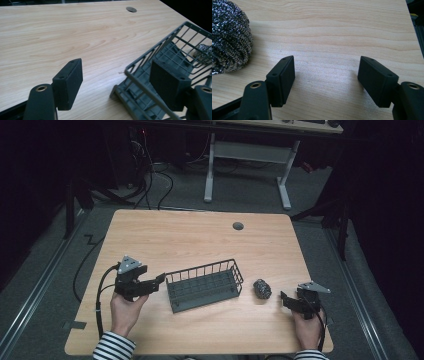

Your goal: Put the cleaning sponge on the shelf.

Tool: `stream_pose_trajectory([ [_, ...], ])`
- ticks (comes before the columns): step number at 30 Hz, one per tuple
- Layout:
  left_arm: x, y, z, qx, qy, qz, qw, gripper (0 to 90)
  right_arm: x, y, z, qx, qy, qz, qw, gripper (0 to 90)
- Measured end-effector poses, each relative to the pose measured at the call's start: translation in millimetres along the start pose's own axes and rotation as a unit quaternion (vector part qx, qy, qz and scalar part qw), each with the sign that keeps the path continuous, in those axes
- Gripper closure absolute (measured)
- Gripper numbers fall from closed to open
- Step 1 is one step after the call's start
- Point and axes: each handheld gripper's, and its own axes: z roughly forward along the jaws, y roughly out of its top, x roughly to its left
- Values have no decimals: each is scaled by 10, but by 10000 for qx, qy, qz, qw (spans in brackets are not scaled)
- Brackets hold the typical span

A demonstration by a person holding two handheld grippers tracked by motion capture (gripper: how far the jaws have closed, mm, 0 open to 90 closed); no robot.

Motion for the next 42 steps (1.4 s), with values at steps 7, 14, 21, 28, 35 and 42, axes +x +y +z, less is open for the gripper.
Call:
stream_pose_trajectory([
  [7,162,-106,-60,2,213,-151,9997,268,0,0,0,1,-1,2,10000,302],
  [14,327,-257,-94,43,435,-320,9985,268,1,1,-1,9,-5,1,10000,302],
  [21,478,-451,-88,99,601,-515,9968,268,0,0,0,1,-3,1,10000,302],
  [28,569,-608,-35,220,732,-658,9949,268,1,1,-1,9,-5,2,10000,302],
  [35,651,-757,48,364,936,-693,9925,270,1,1,-1,9,-5,1,10000,302],
  [42,679,-848,122,465,1136,-627,9905,273,0,1,0,7,-4,-3,10000,303],
])
